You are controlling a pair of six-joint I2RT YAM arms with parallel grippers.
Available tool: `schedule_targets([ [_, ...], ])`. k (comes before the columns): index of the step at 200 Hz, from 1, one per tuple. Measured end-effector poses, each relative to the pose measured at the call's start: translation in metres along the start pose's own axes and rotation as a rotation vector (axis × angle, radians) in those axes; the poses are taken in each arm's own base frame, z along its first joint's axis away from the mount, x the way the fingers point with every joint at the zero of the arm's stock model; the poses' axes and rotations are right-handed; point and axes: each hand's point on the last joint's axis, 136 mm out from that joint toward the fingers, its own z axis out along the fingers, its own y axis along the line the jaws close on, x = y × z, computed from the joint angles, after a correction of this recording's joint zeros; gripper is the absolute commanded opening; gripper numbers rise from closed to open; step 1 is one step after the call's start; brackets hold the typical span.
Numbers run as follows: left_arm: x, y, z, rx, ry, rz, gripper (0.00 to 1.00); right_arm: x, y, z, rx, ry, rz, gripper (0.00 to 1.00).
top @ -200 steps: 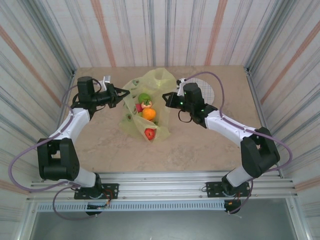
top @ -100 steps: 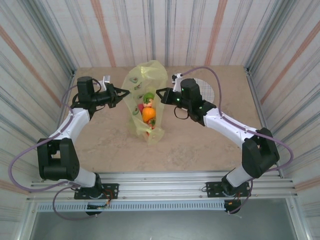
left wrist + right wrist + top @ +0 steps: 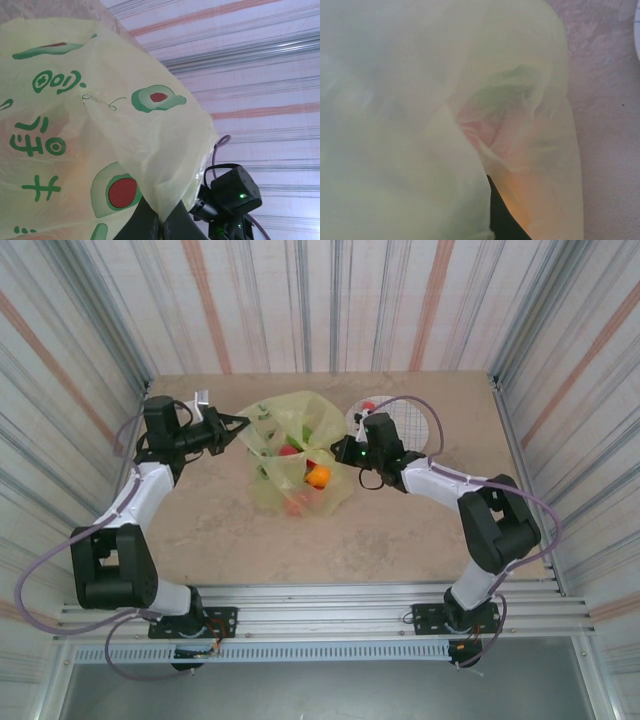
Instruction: Place the fruits into the plastic bag
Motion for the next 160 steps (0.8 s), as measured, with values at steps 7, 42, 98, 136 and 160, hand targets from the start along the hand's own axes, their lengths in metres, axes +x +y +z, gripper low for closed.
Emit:
schedule_targets([
  [7, 0.0, 0.0, 0.0, 0.001, -0.001, 0.002, 0.0, 0.002, -0.002, 0.002, 0.005, 0.005, 0.003, 0.11],
  [42, 0.0, 0.001, 0.0, -0.004, -0.001, -0.003, 0.0, 0.002, -0.007, 0.004, 0.012, 0.01, 0.007, 0.24],
  [98, 0.016, 0.014, 0.018, -0.031, 0.06, -0.042, 0.0, -0.01, -0.011, -0.021, 0.04, -0.032, -0.028, 0.51],
  [136, 0.044, 0.022, 0.043, -0.049, 0.162, -0.053, 0.0, -0.025, -0.007, -0.056, 0.056, -0.107, -0.073, 0.58],
  [160, 0.052, 0.027, 0.048, -0.063, 0.19, -0.061, 0.0, -0.038, -0.012, -0.076, 0.092, -0.164, -0.106, 0.6],
])
